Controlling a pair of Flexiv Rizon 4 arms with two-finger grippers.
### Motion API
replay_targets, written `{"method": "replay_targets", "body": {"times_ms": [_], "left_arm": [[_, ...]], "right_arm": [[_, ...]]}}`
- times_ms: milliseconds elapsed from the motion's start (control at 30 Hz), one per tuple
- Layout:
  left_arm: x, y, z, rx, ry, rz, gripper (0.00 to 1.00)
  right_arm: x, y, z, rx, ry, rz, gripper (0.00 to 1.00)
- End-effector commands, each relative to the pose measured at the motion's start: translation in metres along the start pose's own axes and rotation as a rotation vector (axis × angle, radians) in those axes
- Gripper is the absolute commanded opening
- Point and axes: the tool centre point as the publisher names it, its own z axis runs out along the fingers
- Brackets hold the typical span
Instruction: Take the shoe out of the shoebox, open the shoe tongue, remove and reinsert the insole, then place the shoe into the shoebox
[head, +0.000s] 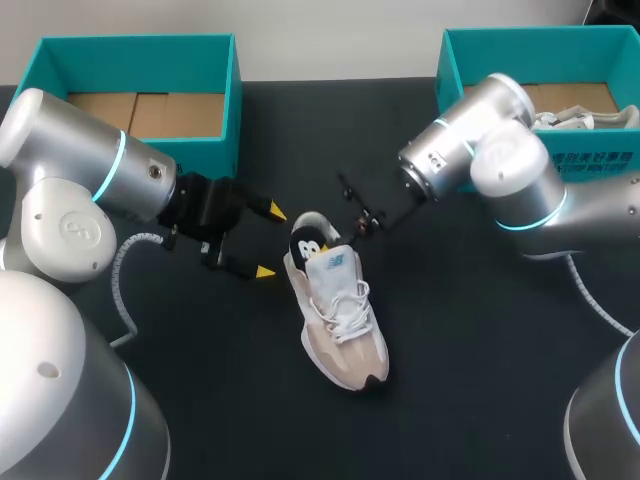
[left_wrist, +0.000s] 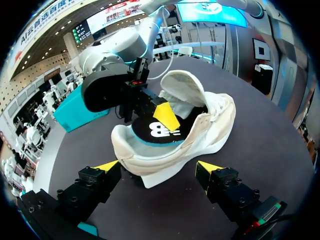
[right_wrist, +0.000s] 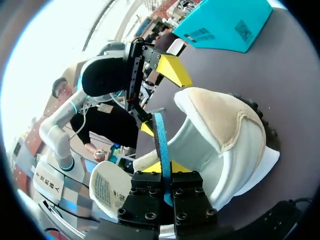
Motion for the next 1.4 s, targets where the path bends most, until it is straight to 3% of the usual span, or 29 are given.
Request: {"method": "replay_targets", "body": {"times_ms": [33,100,300,633,1200,1300,1400], "left_arm": [[0.0,-0.001,0.0,-0.005,0.0,0.0,1.0],[0.0,-0.001,0.0,-0.005,0.0,0.0,1.0],[0.0,-0.001,0.0,-0.005,0.0,0.0,1.0],[0.0,-0.001,0.0,-0.005,0.0,0.0,1.0],[0.0,-0.001,0.0,-0.005,0.0,0.0,1.0],[0.0,-0.001,0.0,-0.005,0.0,0.0,1.0],[0.0,-0.001,0.0,-0.005,0.0,0.0,1.0]], "right_arm": [[0.007,-0.004,0.0,-0.003,-0.025,0.0,0.05],[0.009,-0.001,-0.003,-0.006,-0.042,-0.008,0.22],[0.012,0.006,-0.009,-0.007,-0.072,-0.027,0.38],[0.019,0.017,-0.02,-0.023,-0.129,-0.065,0.41],[0.07,0.048,-0.093,-0.076,-0.334,-0.15,0.44],[0.076,0.06,-0.099,-0.066,-0.362,-0.157,0.39],[0.077,0.075,-0.096,-0.066,-0.36,-0.201,0.41]]}}
